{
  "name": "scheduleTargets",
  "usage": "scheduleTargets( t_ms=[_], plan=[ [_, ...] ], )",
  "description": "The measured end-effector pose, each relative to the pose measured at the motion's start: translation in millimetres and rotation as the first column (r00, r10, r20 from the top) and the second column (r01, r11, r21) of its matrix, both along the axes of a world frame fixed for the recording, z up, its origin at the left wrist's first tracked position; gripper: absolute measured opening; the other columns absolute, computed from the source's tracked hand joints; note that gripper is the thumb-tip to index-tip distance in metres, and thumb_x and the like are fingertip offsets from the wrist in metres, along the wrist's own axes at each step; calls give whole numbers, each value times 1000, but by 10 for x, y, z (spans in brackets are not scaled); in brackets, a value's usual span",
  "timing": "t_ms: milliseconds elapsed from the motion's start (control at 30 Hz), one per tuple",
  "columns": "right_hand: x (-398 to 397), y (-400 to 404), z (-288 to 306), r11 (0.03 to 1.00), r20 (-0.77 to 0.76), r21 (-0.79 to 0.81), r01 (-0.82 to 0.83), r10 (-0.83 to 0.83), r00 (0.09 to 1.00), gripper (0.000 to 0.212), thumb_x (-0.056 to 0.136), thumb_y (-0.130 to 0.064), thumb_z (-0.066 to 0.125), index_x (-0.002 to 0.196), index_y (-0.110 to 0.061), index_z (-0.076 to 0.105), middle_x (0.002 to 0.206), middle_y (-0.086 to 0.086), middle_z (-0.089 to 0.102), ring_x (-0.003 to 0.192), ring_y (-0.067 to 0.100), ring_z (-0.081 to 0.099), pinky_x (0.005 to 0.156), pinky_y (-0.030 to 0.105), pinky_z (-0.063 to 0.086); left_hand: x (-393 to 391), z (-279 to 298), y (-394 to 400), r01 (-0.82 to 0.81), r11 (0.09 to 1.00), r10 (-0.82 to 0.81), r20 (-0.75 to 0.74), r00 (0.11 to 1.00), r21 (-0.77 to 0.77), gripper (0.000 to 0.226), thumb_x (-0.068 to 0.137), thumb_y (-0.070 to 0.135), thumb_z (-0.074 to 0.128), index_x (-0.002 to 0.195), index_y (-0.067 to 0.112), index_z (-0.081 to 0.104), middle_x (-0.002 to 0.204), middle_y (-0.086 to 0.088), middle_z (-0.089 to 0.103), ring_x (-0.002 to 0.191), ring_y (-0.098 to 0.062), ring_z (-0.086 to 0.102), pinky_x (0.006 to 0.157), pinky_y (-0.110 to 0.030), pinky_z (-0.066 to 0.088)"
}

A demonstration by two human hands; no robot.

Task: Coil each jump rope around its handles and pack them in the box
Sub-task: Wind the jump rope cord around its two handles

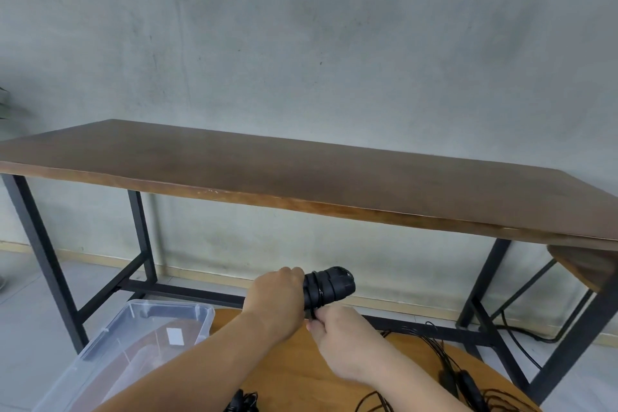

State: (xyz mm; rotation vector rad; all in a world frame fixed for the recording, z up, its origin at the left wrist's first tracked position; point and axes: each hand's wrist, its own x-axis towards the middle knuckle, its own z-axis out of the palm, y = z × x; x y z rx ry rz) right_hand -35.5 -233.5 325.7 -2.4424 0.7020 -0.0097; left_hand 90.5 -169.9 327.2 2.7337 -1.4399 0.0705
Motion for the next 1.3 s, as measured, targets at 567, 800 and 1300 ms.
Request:
scheduleTargets(
  t_ms=[567,800,1300],
  plan=[
    [133,-546,935,964,-72,-46,-261,257,964,15,75,-38,83,80,-25,78,80,-11,73,80,6,66,78,30,57,-159,166,188,406,913,-407,63,911,24,24,87,13,60,110,15,53,108,-5,57,98,-24,53,77,-32,39],
    [59,-783,700,852,157,489,-185,122,980,14,73,-26,80,82,-16,76,77,2,70,69,13,65,68,27,55,-138,361,331,392,893,-433,-185,882,-220,19,80,20,64,91,26,50,81,10,51,74,-11,50,62,-22,39],
    [171,-335,-6,171,261,964,-203,-477,839,31,97,3,37,75,-12,52,61,-2,37,46,6,22,46,20,11,-70,426,194,122,899,-304,-398,866,-420,69,74,25,70,130,31,31,83,5,63,70,-11,59,66,-28,53]
  ],
)
